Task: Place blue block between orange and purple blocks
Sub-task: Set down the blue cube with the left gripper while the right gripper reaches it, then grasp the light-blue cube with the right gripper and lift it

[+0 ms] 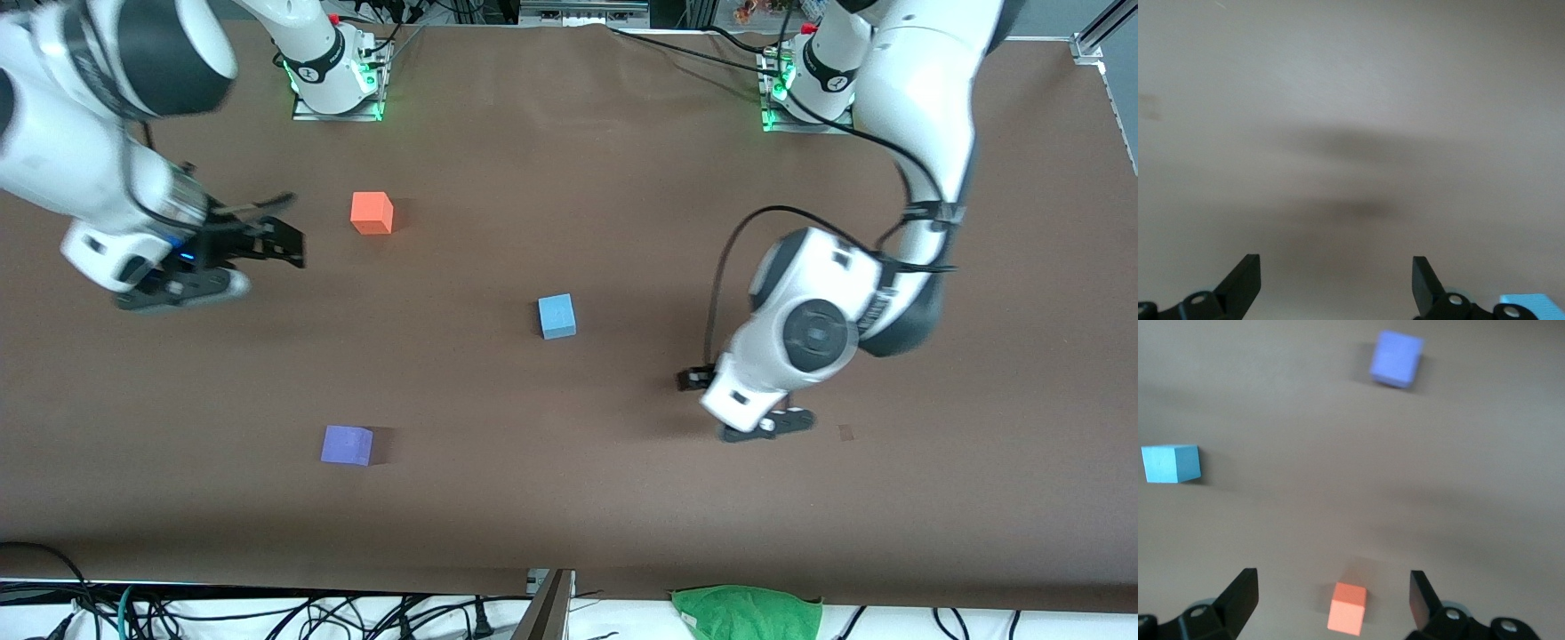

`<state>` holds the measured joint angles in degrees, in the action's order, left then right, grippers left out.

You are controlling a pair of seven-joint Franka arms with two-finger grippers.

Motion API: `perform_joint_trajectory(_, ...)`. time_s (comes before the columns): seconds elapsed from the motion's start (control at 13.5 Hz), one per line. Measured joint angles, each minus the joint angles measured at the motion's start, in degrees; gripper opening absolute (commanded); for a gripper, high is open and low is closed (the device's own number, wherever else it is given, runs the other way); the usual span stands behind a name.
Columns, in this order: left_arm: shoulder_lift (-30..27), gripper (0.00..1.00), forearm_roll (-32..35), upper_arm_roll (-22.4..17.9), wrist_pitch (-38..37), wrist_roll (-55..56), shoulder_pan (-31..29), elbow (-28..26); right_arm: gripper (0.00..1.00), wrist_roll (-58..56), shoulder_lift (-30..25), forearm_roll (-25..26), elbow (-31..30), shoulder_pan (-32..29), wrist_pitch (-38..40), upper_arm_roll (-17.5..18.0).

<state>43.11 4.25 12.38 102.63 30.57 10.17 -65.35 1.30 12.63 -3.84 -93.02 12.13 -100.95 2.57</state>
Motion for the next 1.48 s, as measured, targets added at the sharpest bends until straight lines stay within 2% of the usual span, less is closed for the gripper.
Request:
perform_joint_trajectory(0.15, -3.48, 1.00, 0.01, -0.25, -2.24, -5.20, -3.64, -0.21, 1.00, 0.12, 6.40, -0.15, -0.03, 4.12, -5.26, 0.14)
perform_joint_trajectory(0.37, -11.60, 1.00, 0.02, -0.71, -5.87, -12.35, -9.02, -3.17, 1.00, 1.35, 14.70, -2.68, 0.52, 10.29, -14.68, 0.24)
perform_joint_trajectory(0.67, -24.27, 1.00, 0.01, -1.95, -9.70, -15.09, -14.36, -8.43, 1.00, 14.11, 21.67, -3.96, 3.86, 19.29, -24.78, 0.38)
perform_joint_trajectory(0.96, -35.63, 1.00, -0.46, -1.96, -16.85, -18.97, -15.75, -17.04, 1.00, 19.60, 30.41, -3.96, 8.34, 25.47, -32.97, 0.25)
perform_joint_trajectory(1.18, -39.39, 1.00, -3.69, -3.69, -17.21, -20.89, -15.73, -23.73, 1.00, 21.14, 33.21, -3.75, 9.05, 26.84, -34.77, 0.06)
perform_joint_trajectory(1.26, -39.50, 1.00, -4.18, -4.50, -17.13, -21.84, -15.79, -24.56, 0.94, 21.17, 33.66, -3.54, 9.06, 27.28, -35.65, -0.04)
perform_joint_trajectory(1.33, -39.42, 1.00, -4.37, -5.05, -17.11, -22.43, -15.88, -25.05, 0.75, 21.18, 33.94, -3.40, 9.08, 27.63, -36.03, -0.14)
perform_joint_trajectory(1.48, -39.29, 1.00, -4.44, -5.32, -17.10, -22.90, -15.96, -25.23, 0.48, 21.19, 34.16, -3.22, 9.16, 27.83, -36.27, -0.28)
